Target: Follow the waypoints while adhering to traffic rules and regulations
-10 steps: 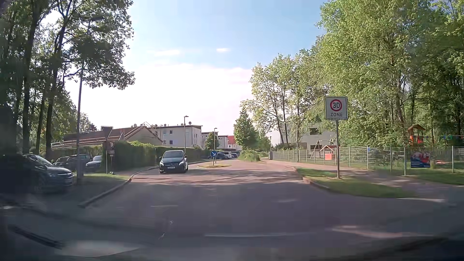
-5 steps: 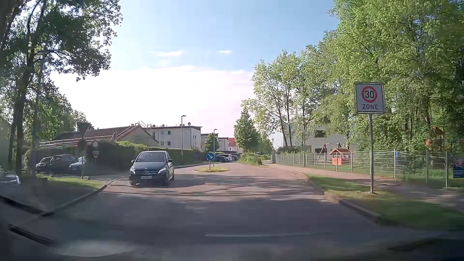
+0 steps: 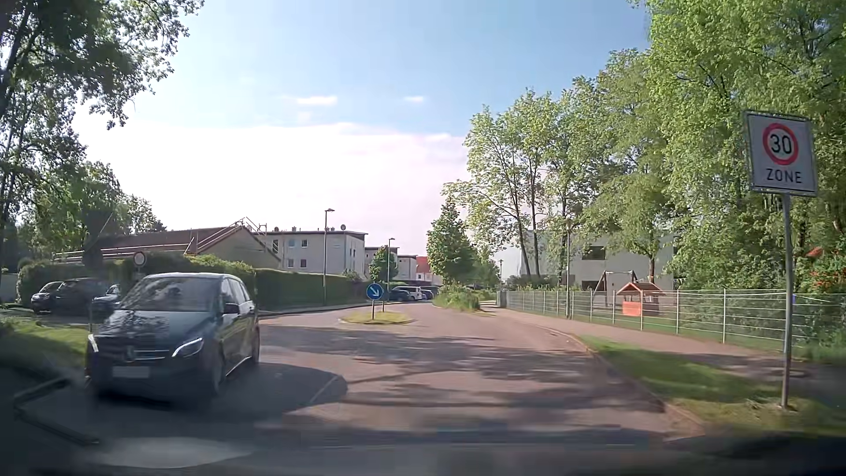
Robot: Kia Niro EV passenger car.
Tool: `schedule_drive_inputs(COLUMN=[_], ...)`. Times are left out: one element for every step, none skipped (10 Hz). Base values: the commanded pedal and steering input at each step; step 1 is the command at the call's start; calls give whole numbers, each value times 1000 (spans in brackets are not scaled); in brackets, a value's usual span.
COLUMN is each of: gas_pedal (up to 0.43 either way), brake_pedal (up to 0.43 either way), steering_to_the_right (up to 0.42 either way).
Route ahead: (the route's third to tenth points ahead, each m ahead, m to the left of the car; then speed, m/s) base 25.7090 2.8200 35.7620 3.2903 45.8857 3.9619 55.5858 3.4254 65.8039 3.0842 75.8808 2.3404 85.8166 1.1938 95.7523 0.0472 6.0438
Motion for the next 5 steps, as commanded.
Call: schedule_drive_inputs(gas_pedal=[39, 47, 47, 59, 67], brake_pedal=[0, 0, 0, 0, 0], steering_to_the_right=[11, 12, 13, 15, 15])
